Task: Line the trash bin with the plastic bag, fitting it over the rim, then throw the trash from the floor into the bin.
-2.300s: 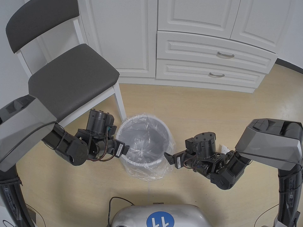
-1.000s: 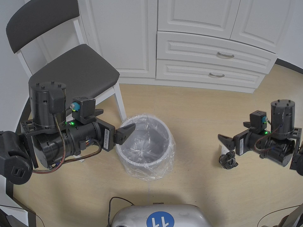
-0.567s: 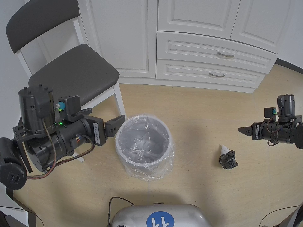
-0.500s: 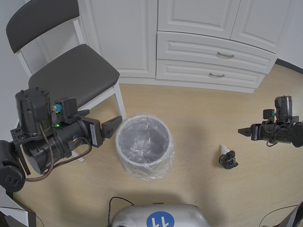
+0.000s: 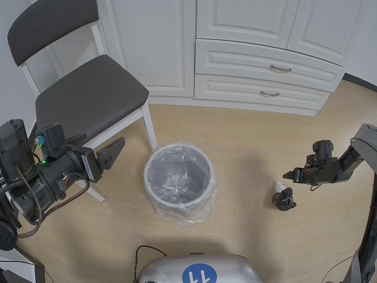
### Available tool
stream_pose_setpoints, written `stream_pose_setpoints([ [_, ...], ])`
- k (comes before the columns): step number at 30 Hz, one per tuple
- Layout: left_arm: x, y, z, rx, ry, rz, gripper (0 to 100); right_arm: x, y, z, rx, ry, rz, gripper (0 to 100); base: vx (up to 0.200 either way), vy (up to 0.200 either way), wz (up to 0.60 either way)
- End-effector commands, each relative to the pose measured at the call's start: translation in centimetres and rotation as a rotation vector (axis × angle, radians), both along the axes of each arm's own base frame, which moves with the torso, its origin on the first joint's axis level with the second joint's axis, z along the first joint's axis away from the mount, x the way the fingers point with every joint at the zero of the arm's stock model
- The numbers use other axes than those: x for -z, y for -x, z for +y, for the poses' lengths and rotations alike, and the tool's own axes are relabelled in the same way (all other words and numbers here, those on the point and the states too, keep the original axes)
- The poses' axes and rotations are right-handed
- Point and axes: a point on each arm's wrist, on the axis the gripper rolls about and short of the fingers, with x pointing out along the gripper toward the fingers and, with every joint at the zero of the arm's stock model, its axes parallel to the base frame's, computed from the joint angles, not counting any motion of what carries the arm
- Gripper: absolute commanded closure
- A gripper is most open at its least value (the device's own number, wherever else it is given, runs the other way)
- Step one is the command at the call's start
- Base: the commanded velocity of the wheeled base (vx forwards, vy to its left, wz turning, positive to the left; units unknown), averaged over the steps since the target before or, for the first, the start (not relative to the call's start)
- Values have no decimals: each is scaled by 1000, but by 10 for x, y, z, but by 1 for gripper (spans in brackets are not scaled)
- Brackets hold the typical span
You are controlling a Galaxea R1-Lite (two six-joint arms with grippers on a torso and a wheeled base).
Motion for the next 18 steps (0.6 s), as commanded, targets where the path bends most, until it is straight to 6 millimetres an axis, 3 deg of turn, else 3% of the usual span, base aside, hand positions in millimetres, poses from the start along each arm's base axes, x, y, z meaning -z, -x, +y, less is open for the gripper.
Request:
stream_pose_setpoints([
  [1, -9, 12, 11, -22, -7, -102, 0, 80, -77, 6, 57, -89, 159, 0, 0, 0, 0],
  [7, -16, 19, 16, -28, -33, -148, 0, 110, -96, 5, 131, -103, 237, 0, 0, 0, 0],
  [18, -18, 23, 21, -44, -48, -167, 0, 119, -103, 2, 190, -79, 290, 0, 0, 0, 0],
])
